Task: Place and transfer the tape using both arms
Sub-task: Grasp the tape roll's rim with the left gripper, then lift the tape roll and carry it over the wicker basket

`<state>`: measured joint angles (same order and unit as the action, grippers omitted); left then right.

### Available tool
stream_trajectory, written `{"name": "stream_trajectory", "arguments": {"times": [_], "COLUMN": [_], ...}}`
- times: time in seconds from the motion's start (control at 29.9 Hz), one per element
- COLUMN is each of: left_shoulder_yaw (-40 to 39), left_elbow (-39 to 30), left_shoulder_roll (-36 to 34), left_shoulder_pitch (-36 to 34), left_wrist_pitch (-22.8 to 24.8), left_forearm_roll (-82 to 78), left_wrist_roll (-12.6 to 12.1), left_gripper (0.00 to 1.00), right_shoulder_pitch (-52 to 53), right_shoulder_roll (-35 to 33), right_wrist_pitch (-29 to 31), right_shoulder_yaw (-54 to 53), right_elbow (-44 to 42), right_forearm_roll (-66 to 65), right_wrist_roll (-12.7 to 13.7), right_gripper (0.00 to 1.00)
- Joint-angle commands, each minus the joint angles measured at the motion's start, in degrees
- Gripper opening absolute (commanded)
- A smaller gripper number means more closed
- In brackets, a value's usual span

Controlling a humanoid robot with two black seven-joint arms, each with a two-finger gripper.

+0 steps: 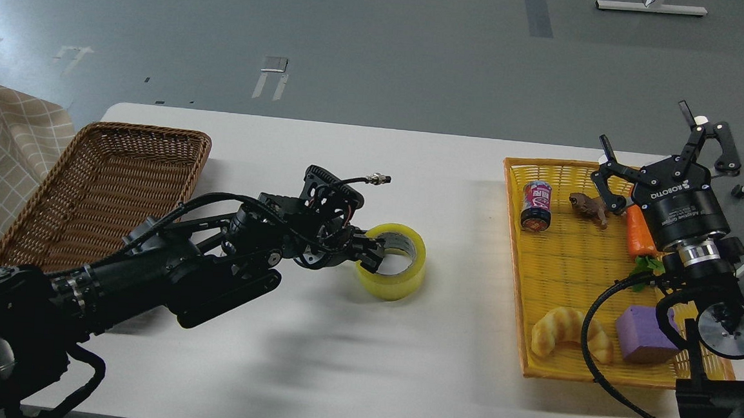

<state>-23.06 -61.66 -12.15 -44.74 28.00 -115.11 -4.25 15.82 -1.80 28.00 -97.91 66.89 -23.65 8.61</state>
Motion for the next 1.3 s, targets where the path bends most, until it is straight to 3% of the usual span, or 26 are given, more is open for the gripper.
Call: {"name": "stream_trajectory", "arguments": {"times": [0.0, 0.27, 0.77, 1.27], "left_shoulder_yaw": [-0.4, -0.8, -0.6, 0.4], "left_elbow": [-0.2, -1.1, -3.6, -2.9], "left_shoulder_roll": [-0.6, -4.9, -22.0, -36.7], "left_shoulder_pitch": [-1.5, -5.4, -11.2, -9.8], "left_wrist_pitch": [0.0, 0.0, 0.0, 0.0], "left_forearm_roll": [0.0, 0.5, 6.6, 9.3], "left_wrist_roll": [-0.2, -0.2, 0.7, 2.4], "left_gripper": [0.00, 0.00, 0.00, 0.00], "right_shoulder_pitch": [0.0, -0.1, 0.1, 0.4], "right_shoulder_roll": [0.1, 0.3, 0.7, 1.8], "right_wrist_pitch": [0.0, 0.0, 0.0, 0.0], "right_shoulder_yaw": [0.0, 0.0, 0.2, 1.0], "right_elbow": [0.0, 0.2, 0.3, 0.1], "right_forearm_roll": [0.0, 0.0, 0.4, 0.7], "right_wrist_roll": [0.0, -0.1, 0.0, 0.0], "right_gripper": [1.00, 1.00, 1.00, 1.00]}}
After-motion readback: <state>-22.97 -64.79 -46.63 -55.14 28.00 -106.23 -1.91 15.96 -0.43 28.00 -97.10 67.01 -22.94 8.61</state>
